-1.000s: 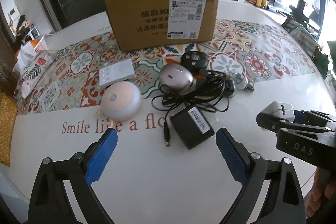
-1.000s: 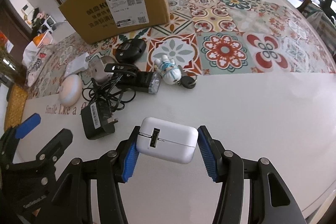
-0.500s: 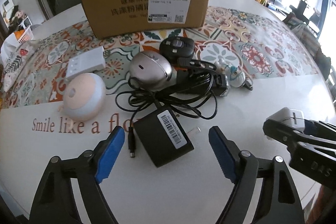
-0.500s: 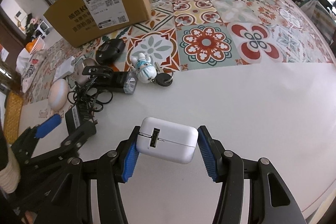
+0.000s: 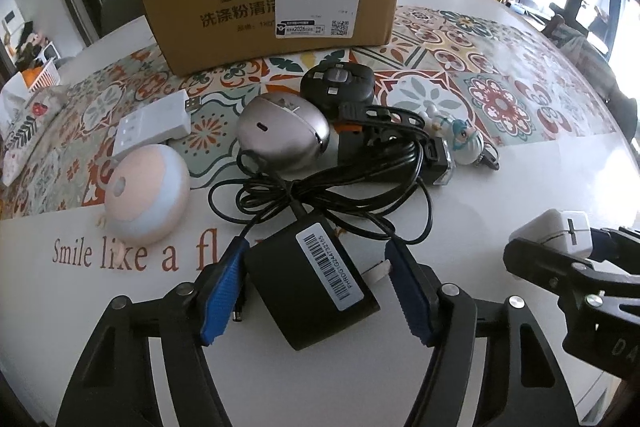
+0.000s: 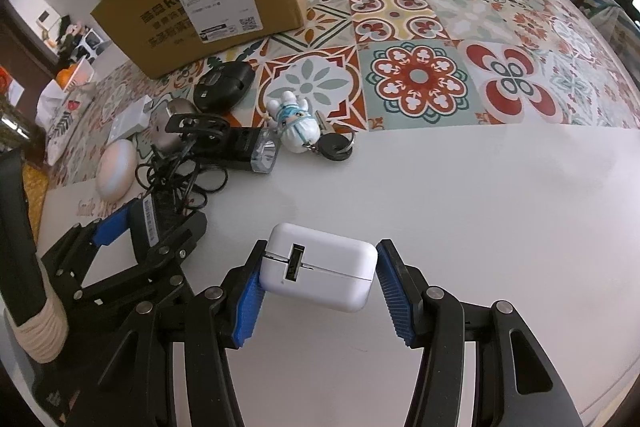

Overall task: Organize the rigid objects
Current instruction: 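Grasp the black power adapter with the left gripper while the right gripper holds the charger, then lower both held items into the cardboard box and open both grippers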

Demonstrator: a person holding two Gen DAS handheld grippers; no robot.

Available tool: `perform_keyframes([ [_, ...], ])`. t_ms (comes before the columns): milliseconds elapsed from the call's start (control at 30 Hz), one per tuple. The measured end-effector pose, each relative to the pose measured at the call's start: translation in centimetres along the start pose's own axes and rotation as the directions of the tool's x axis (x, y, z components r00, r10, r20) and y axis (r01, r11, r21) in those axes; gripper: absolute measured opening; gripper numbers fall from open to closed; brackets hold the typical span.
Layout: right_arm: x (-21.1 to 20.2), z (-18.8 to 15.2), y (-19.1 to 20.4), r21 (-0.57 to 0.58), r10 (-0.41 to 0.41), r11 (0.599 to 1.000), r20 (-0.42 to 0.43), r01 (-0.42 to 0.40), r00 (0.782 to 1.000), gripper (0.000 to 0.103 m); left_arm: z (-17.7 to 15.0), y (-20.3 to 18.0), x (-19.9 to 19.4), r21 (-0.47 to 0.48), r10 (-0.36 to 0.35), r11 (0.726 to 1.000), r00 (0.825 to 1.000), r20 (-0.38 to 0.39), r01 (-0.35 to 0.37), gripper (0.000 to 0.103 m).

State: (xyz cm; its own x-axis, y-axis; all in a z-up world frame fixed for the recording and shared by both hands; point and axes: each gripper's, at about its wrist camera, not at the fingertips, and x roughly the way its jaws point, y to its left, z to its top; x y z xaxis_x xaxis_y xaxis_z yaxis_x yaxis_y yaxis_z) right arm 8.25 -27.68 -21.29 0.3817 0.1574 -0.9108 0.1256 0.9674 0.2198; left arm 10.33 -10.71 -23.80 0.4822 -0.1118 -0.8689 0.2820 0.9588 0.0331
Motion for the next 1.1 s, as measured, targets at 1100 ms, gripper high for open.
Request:
perform_keyframes([
  [1100, -8.0, 4.5, 6.9, -0.126, 0.092, 0.99, 0.238, -0.063, 0.967, 0.054, 5.0, 5.6, -11.5, -0.031, 0.072, 0.997, 0.968, 0.24, -0.067, 0.069],
])
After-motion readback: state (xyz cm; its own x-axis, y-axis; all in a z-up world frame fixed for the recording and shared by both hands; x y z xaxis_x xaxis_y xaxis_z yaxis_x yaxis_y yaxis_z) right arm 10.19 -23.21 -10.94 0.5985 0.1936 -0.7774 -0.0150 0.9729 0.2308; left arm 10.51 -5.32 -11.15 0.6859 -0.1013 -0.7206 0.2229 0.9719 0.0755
